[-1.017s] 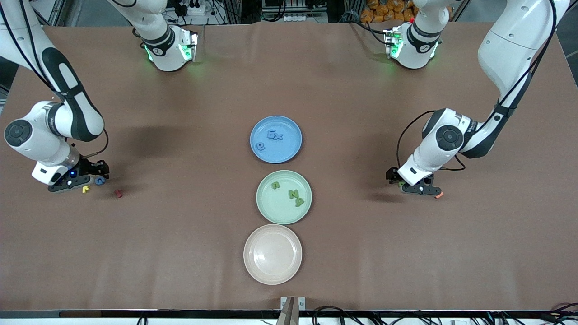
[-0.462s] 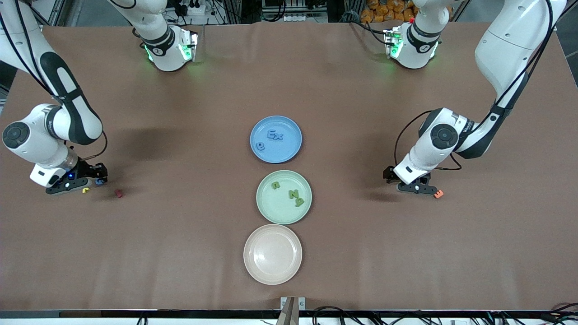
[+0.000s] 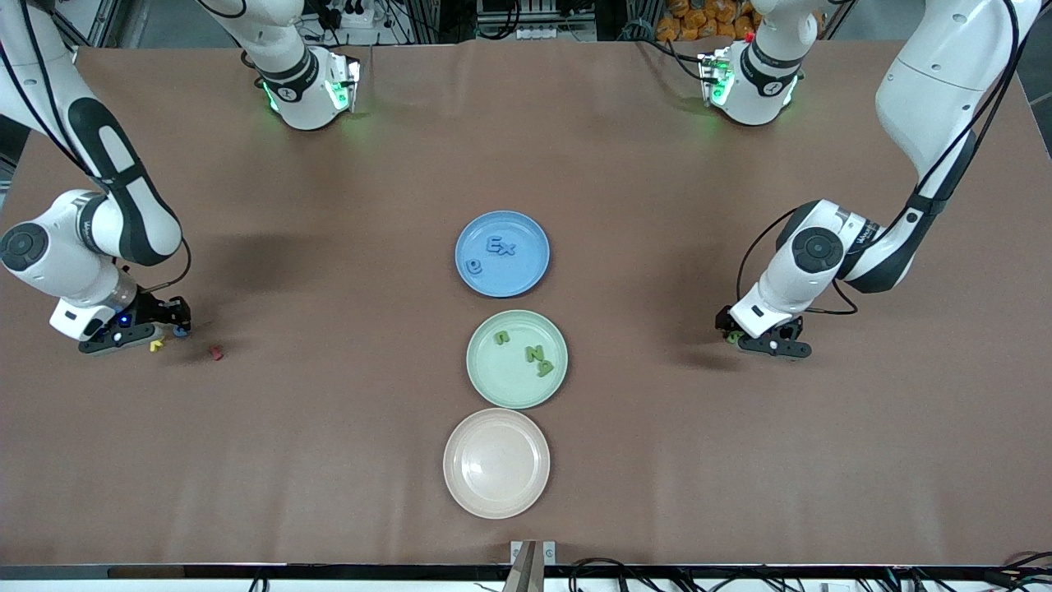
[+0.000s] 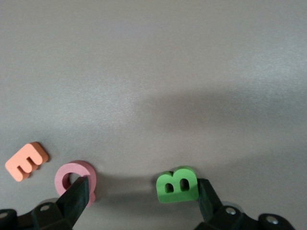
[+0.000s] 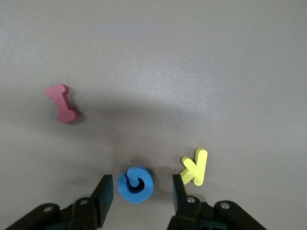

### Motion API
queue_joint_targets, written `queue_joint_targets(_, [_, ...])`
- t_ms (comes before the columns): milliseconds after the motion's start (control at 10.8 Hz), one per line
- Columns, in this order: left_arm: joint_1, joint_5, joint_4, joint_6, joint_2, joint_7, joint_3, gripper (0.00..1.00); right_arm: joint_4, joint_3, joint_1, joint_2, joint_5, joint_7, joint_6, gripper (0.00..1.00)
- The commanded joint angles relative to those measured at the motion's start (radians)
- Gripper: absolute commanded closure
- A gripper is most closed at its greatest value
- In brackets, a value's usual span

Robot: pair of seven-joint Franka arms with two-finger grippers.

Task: Sort letters by color into matching plates
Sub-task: 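Grasp the green B with the left gripper while the right gripper grasps blue letter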

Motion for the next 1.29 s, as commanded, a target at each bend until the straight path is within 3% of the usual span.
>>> queue_joint_targets(0, [-0.046, 0.030, 0.040, -0.091, -0.004, -0.164, 0.002, 0.00, 0.021, 0.009, -0.015, 0.027, 0.085, -0.067, -0.005, 0.43])
queue_joint_targets(832, [-0.049, 0.024, 0.052, -0.088, 0.040, -0.284, -0.001, 0.00, 0.022, 0.009, -0.013, 0.047, 0.114, -0.098, -0.002, 0.60])
queue_joint_targets(925, [-0.049, 0.024, 0.052, -0.087, 0.042, -0.281, -0.003, 0.00, 0.022, 0.009, -0.013, 0.047, 0.114, -0.098, -0.002, 0.65])
queue_joint_targets(1202, [-0.038, 0.021, 0.051, -0.087, 0.053, -0.271, -0.021, 0.00, 0.031, 0.009, -0.010, 0.043, 0.114, -0.096, -0.016, 0.97])
